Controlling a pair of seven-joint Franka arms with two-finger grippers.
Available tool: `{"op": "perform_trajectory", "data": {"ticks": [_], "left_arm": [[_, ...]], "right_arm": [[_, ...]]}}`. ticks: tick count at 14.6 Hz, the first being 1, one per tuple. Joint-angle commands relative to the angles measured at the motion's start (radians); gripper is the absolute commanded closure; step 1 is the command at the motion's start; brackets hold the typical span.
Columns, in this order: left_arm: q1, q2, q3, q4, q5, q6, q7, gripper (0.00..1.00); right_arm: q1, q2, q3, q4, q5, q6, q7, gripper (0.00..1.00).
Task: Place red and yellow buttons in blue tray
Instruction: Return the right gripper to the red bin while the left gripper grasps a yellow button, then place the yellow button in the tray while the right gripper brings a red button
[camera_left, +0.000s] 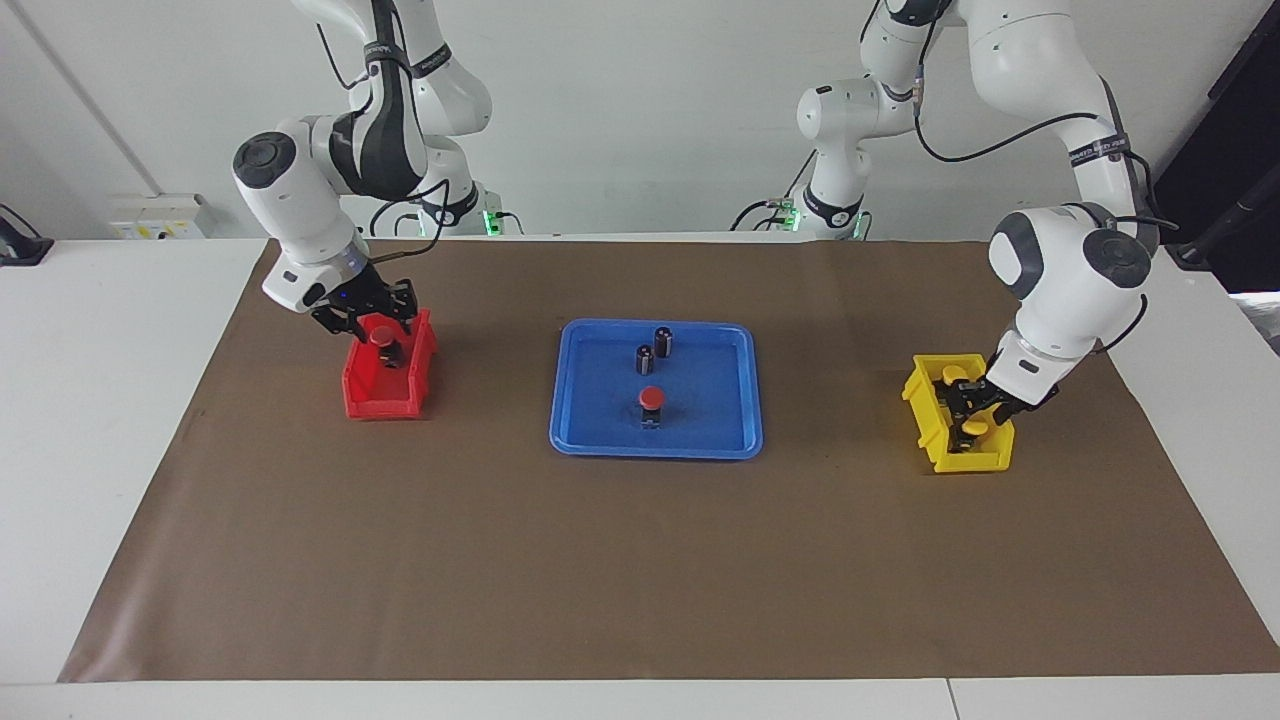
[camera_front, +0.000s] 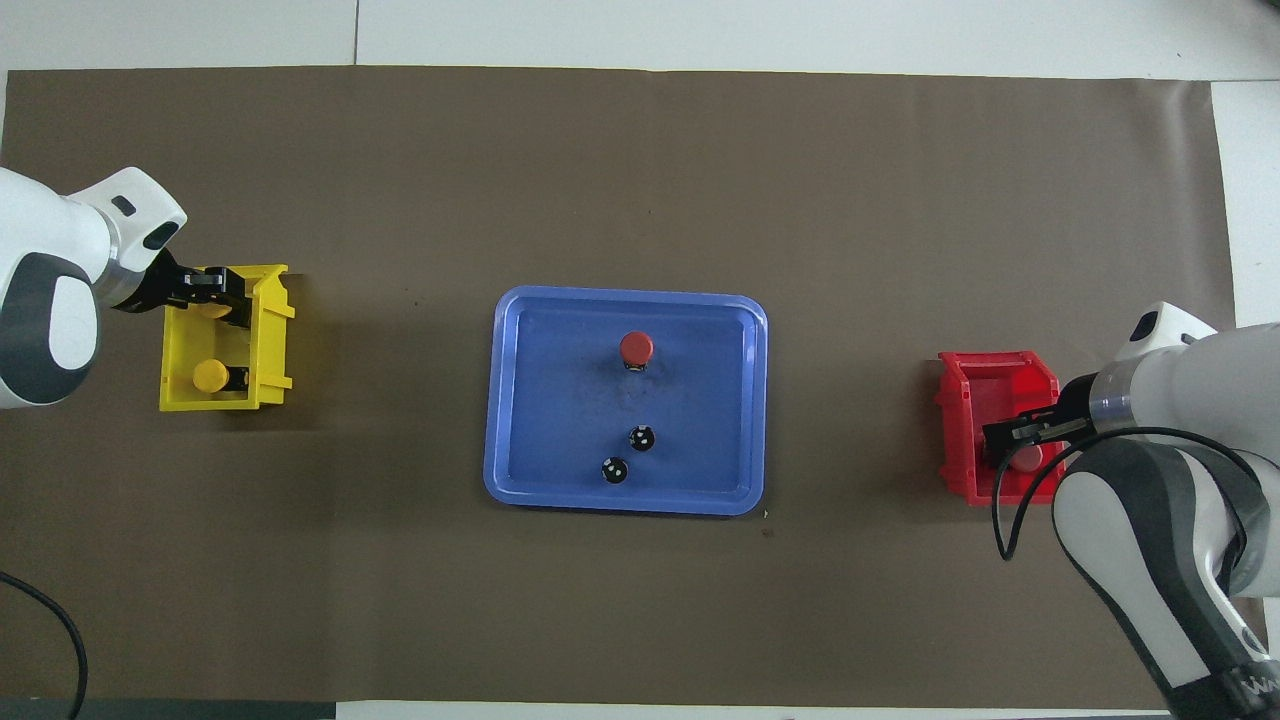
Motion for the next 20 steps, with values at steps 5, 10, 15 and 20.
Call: {"op": "perform_trajectory", "data": {"ticks": [5, 10, 15, 20], "left_arm": [[0.006, -0.003, -0.002, -0.008, -0.017, 0.017, 0.016, 0.99], [-0.026, -0.02, -0.008, 0.309, -0.009, -0.357, 0.002, 0.99], [-0.291, -0.058, -0.014, 0.284, -0.038, -0.298, -0.472, 0.99], [-0.503, -0.011, -0.011, 0.274, -0.112, -0.228, -0.706, 0.99]], "right_arm": [[-0.031, -0.032, 0.003, -0.09, 0.018, 0.08, -0.209, 0.3], [-0.031, -0.04, 0.003, -0.126, 0.018, 0.109, -0.24, 0.32], [-0.052, -0.052, 0.003, -0.149, 0.018, 0.101, -0.275, 0.35], [-0.066, -0.057, 0.003, -0.159, 0.018, 0.103, -0.293, 0.48]]}}
